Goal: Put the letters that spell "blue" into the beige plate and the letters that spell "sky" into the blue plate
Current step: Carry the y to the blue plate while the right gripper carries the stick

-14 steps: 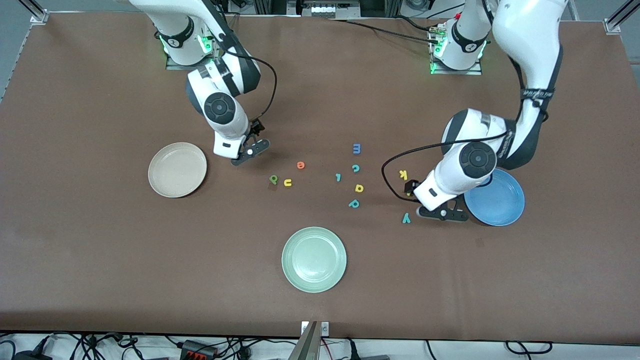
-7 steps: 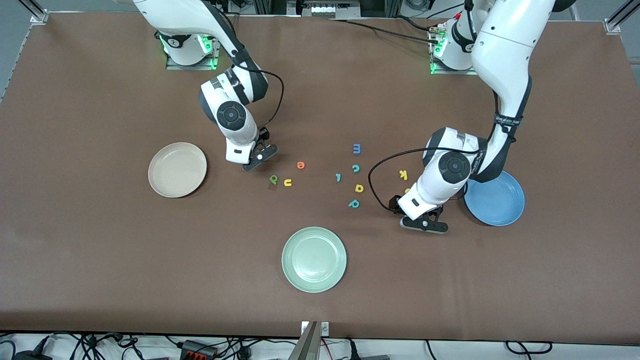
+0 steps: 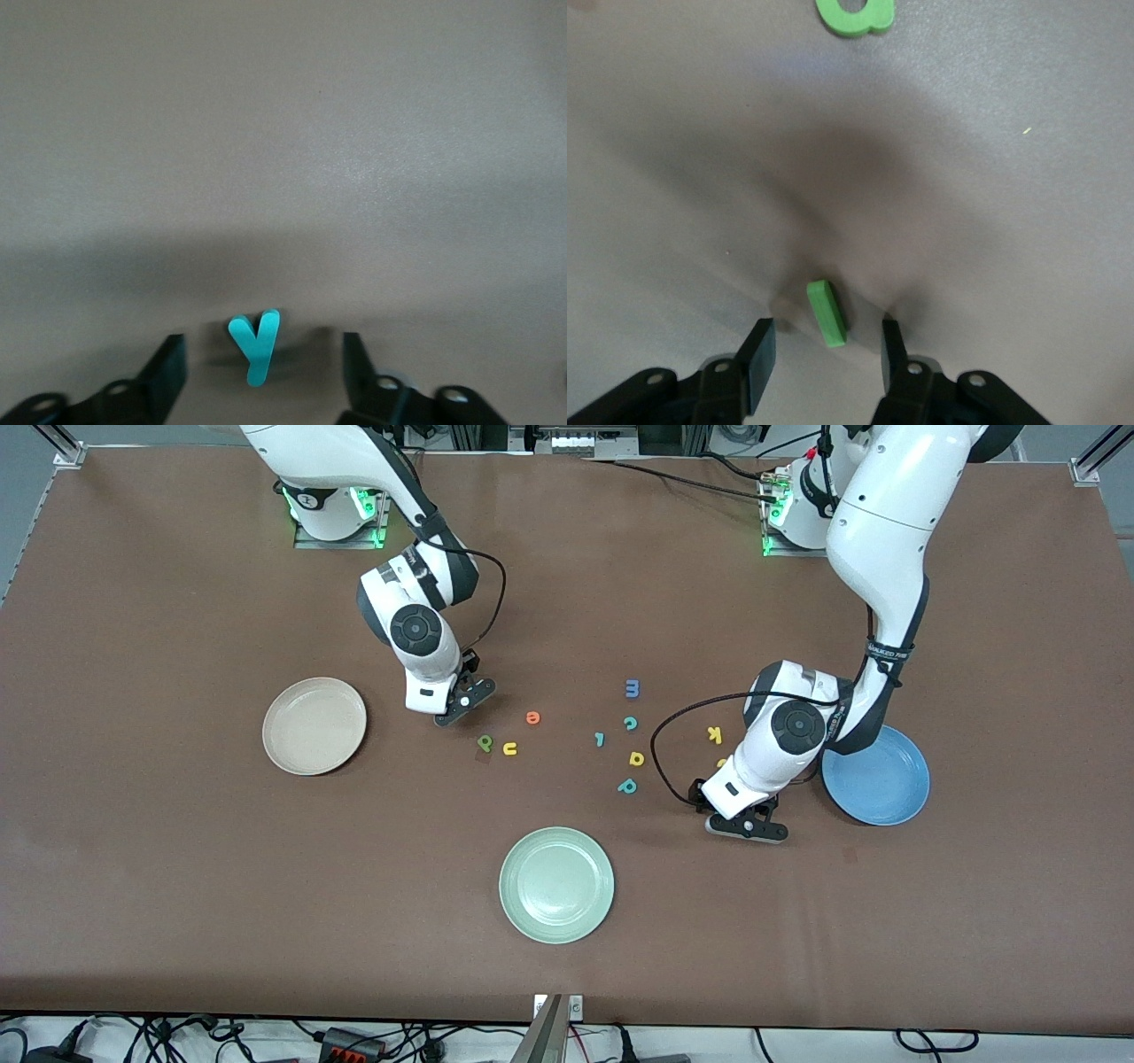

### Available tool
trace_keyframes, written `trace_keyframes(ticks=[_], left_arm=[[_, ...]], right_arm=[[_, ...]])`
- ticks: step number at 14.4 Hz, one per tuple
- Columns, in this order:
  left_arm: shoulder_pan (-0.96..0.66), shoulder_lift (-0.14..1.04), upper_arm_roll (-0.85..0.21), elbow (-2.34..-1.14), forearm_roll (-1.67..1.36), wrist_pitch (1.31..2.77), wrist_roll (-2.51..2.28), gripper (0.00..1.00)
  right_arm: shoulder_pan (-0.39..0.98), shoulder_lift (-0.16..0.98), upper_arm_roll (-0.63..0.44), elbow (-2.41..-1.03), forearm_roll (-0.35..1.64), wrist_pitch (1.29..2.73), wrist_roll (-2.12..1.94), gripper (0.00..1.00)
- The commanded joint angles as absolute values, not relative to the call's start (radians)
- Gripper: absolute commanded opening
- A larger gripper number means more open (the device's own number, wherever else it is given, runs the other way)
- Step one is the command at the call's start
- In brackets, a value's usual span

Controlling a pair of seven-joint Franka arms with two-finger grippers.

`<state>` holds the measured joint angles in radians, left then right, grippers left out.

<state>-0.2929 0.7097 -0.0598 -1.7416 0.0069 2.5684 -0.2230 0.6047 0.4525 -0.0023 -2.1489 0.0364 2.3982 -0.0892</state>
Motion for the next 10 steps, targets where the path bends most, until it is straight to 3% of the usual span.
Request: trace_keyframes(ticks=[1,7,9,10], left_arm=[[-0.307,0.732,-0.046,-1.718,0.008,2.579,-0.210,0.52],[-0.307,0.749,-0.046,-1.712,0.055,2.603,-0.210,0.43],[-0.305,0.752,-0.046,-1.701,0.060,2.603,-0.212,0.28],[-0.305,0.750,-0.046,-1.701,0.061,2.603,-0.215,0.26]], right_arm=[[0.614,0.463,-0.011,-2.140,0.043,2.408,-0.107,0.39],[0.612,0.457,-0.011,-2.131,0.044,2.399,-0.104,0.07],[0.608,0.450,-0.011,-2.125,0.044,2.395,-0.097,0.05],[0.604,0.442,-0.014,-2.123,0.046,2.390,-0.092,0.03]])
